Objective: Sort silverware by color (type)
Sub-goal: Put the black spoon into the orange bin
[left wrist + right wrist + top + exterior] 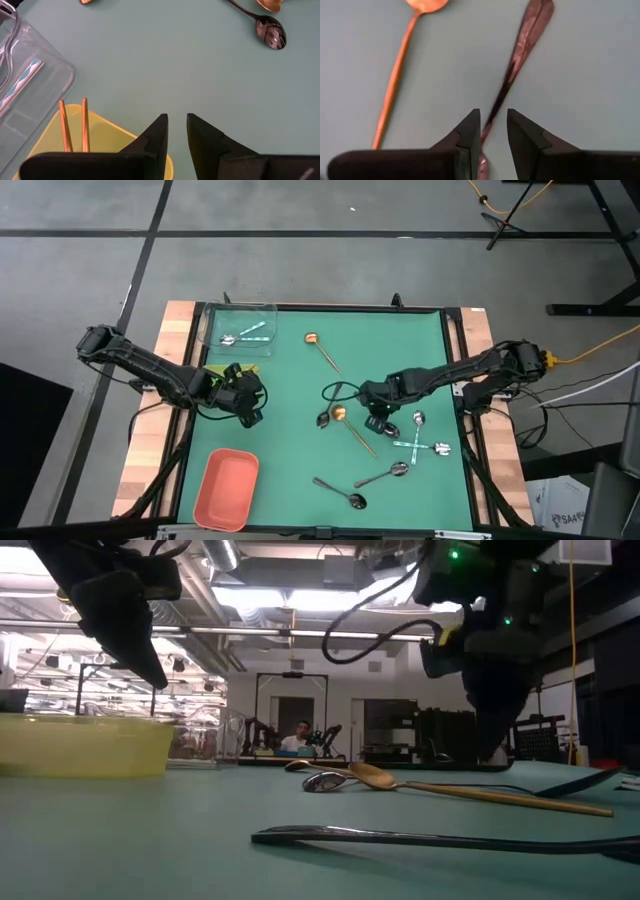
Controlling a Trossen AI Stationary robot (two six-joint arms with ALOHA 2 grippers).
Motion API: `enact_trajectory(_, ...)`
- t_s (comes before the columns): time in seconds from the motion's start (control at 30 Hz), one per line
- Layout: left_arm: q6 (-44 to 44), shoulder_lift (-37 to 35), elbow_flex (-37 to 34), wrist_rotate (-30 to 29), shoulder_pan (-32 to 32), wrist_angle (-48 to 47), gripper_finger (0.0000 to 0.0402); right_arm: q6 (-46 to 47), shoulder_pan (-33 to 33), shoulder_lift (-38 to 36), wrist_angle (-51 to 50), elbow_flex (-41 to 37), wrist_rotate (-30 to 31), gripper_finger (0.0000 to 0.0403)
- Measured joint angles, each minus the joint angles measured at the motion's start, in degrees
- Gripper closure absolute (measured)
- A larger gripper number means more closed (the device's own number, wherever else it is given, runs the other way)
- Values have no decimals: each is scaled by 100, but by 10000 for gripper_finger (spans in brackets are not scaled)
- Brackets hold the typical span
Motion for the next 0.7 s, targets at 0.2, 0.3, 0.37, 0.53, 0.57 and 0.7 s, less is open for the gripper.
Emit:
enact_trajectory(0.2, -4, 0, 0, 2, 1, 11, 337, -1, -9, 0, 111, -141, 318, 317)
enact_trajectory(0.3, -2, 0, 0, 2, 2, 22, 337, 39, -11, 23, 192, -142, 331, 317)
enact_trajectory(0.37, -4, 0, 0, 2, 2, 26, 337, 190, -9, 46, 220, -142, 356, 317)
enact_trajectory(0.53, -4, 0, 0, 2, 2, 44, 337, 281, -9, 222, 331, -142, 310, 317)
enact_trajectory(0.57, -4, 0, 0, 4, 2, 59, 337, 280, -9, 249, 343, -142, 306, 317)
enact_trajectory(0.7, -2, -2, 0, 4, 2, 97, 337, 281, -9, 416, 334, -140, 257, 317)
